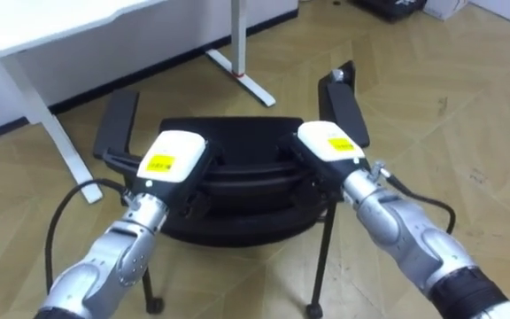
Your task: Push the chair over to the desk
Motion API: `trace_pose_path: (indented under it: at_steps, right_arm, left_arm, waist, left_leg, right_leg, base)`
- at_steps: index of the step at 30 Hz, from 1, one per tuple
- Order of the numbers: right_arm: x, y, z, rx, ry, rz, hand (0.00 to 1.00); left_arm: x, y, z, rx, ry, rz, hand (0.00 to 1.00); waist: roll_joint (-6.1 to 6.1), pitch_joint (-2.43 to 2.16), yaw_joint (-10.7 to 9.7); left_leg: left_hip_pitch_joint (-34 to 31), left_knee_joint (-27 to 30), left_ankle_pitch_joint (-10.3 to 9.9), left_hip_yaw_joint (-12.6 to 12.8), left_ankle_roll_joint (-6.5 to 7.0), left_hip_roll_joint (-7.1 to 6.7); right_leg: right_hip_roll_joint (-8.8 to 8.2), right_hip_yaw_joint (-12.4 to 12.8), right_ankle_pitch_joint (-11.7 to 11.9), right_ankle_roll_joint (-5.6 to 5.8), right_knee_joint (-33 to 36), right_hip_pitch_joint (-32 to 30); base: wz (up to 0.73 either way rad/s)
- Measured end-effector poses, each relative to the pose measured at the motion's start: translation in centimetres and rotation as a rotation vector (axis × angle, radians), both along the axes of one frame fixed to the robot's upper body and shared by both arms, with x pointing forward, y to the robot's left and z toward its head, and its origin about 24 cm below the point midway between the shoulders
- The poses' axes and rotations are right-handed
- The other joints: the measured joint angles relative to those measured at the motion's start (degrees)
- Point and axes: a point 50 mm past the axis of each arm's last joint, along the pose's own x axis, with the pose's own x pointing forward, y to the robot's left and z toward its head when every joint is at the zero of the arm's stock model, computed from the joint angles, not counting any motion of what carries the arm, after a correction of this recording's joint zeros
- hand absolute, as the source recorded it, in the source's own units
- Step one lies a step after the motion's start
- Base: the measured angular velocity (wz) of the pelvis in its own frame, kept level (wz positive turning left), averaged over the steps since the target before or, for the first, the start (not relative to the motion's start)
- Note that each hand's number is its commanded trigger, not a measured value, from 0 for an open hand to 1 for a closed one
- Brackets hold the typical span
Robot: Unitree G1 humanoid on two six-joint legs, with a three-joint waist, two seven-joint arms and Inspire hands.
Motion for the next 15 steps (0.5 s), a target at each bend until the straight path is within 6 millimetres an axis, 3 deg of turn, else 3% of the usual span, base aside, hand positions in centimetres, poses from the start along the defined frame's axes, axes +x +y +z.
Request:
trace_pose_path:
  at_steps: [1,2,3,4,5,6,8,10,12,14,15]
  right_arm:
    - [-0.1,-0.1,-0.2,-0.002,-0.002,0.0,1.0]
    - [-0.1,-0.2,-0.4,-0.002,-0.002,-0.001,1.0]
    - [-0.3,-0.2,-0.6,0.0,0.001,0.0,1.0]
    - [-0.5,-0.3,-0.9,0.0,0.004,-0.003,1.0]
    - [-0.5,-0.4,-0.8,-0.003,0.002,-0.003,1.0]
    - [-0.5,-0.6,-0.7,-0.013,-0.004,0.004,1.0]
    - [-0.5,-0.8,-0.7,-0.014,-0.01,0.0,1.0]
    - [-0.8,-1.1,-0.9,-0.013,-0.03,0.0,1.0]
    - [-0.8,-1.2,-0.8,-0.005,-0.053,-0.007,1.0]
    - [-0.8,-1.2,-0.8,-0.004,-0.07,-0.014,1.0]
    - [-0.8,-1.2,-0.7,-0.003,-0.081,-0.017,1.0]
  left_arm:
    - [0.0,-0.1,-0.3,-0.007,0.006,0.008,1.0]
    - [-0.1,-0.1,-0.5,-0.011,0.01,0.009,1.0]
    - [-0.2,-0.2,-0.9,-0.02,0.013,0.012,1.0]
    - [-0.4,-0.2,-1.3,-0.024,0.017,0.009,1.0]
    - [-0.5,-0.3,-1.4,-0.028,0.017,0.006,1.0]
    - [-0.5,-0.5,-1.4,-0.042,0.016,0.004,1.0]
    - [-0.5,-0.6,-1.5,-0.044,0.017,0.002,1.0]
    - [-0.5,-0.7,-1.4,-0.047,0.009,-0.011,1.0]
    - [-0.3,-0.8,-1.1,-0.046,-0.008,-0.018,1.0]
    - [-0.1,-0.8,-0.9,-0.041,-0.017,-0.024,1.0]
    - [0.0,-0.8,-0.7,-0.04,-0.022,-0.029,1.0]
  waist:
    - [0.81,0.1,0.4]
    - [0.93,0.15,0.5]
    - [0.85,0.21,0.7]
    - [-0.12,0.53,1.2]
    - [0.07,0.5,1.4]
    - [0.52,0.47,1.4]
    - [0.43,0.56,1.3]
    - [0.37,0.49,1.8]
    - [0.67,0.15,2.1]
    - [0.52,-0.09,2.2]
    - [0.24,-0.37,2.8]
  left_leg:
    - [-2.8,6.8,1.3,0.9,-0.89,1.58]
    - [-4.0,10.0,2.5,1.0,-0.94,2.0]
    - [-6.3,15.3,6.0,0.8,-0.92,2.41]
    - [-8.9,18.8,9.0,1.1,-1.28,2.73]
    - [-9.8,18.9,8.7,1.0,-1.15,2.75]
    - [-12.1,17.7,7.6,0.9,0.31,2.74]
    - [-15.0,11.2,7.5,0.8,0.46,1.9]
    - [-15.0,-4.5,8.0,0.6,-0.3,1.3]
    - [-14.5,-13.2,8.3,0.6,-0.21,1.17]
    - [-13.6,-15.9,10.8,0.8,-0.23,0.71]
    - [-13.5,-15.6,11.9,2.2,0.0,0.63]
  right_leg:
    - [0.21,0.1,-1.8,-0.43,2.9,-0.1]
    - [0.02,0.3,-2.7,-0.56,4.2,-0.1]
    - [-0.65,0.3,-4.2,-0.89,6.4,0.1]
    - [-1.41,0.8,-5.4,-1.17,8.1,0.4]
    - [-1.56,0.9,-5.9,-1.21,8.7,0.4]
    - [-1.63,0.6,-6.6,-1.29,9.7,0.2]
    - [-2.09,0.5,-7.6,-0.68,10.4,0.0]
    - [-2.31,0.5,-8.7,0.39,10.4,0.6]
    - [-2.33,0.6,-9.1,0.78,10.2,0.6]
    - [-3.0,1.1,-9.7,1.68,9.7,1.3]
    - [-3.74,2.1,-10.2,2.62,9.6,1.4]
  base:
    - [0.0]
    - [0.0]
    - [0.04]
    - [0.0]
    - [0.05]
    - [0.04]
    - [0.0]
    - [-0.08]
    - [-0.15]
    - [-0.19]
    - [-0.34]
